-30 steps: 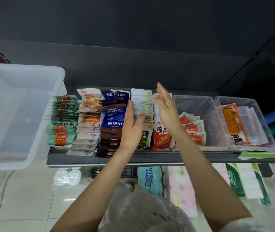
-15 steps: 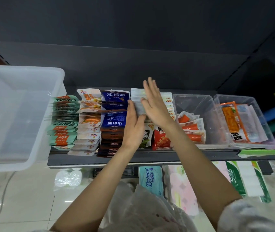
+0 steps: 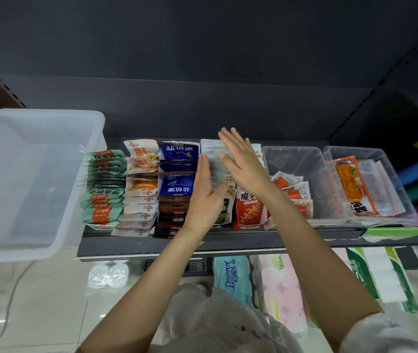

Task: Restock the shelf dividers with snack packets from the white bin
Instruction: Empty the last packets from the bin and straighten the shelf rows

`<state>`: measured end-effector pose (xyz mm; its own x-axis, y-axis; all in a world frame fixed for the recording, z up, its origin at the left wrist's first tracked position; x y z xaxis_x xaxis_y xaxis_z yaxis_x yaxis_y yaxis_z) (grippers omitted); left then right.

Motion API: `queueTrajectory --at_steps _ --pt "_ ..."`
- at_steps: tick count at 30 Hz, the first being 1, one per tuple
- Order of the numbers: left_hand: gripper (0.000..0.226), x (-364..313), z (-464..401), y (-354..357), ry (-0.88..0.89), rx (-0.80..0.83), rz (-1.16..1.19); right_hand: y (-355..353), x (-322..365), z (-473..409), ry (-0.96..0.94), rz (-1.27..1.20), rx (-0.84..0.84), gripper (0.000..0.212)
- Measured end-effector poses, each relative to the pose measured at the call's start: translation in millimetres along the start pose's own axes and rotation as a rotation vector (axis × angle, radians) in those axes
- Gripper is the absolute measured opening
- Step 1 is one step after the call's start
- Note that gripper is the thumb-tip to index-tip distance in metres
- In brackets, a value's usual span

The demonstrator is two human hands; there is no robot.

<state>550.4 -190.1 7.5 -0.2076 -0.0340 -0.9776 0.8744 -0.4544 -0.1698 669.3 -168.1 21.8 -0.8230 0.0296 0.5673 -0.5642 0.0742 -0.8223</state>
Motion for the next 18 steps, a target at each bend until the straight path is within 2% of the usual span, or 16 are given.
queueTrajectory --at_steps 3,5,9,11,14,18 --pt "0.062 -9 18 -12 0.061 0.008 -0.074 -11 2 31 0.048 -0.064 -0.073 0.042" --pt "0.053 -14 35 -28 0.145 0.002 -0.129 -17 7 50 0.004 -0.048 -0.101 0.034" --pt "0.028 -16 70 -77 0.315 -0.142 -0.582 -17 30 82 -0.120 0.011 -0.116 0.027" --pt "0.026 -14 79 -100 0.345 -0.207 -0.755 -9 40 90 -0.167 0.054 -0.127 0.026" --pt "0.029 -10 74 -124 0.433 -0.196 -0.922 3 50 90 -0.198 0.126 -0.198 0.034" --pt "0.028 -4 52 -131 0.566 -0.104 -1.195 13 63 59 -0.147 0.228 -0.181 0.063"
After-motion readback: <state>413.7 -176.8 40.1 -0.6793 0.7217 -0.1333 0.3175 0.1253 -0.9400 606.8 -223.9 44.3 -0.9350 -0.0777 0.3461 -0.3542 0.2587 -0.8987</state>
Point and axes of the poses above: each hand's wrist, its own z-axis away from the middle knuckle, its own y-axis out of the palm, x = y × z, the point moved 4 cm from there along -z, towards the middle knuckle, and after that the axes turned 2 degrees about z, right-handed, at the moved point
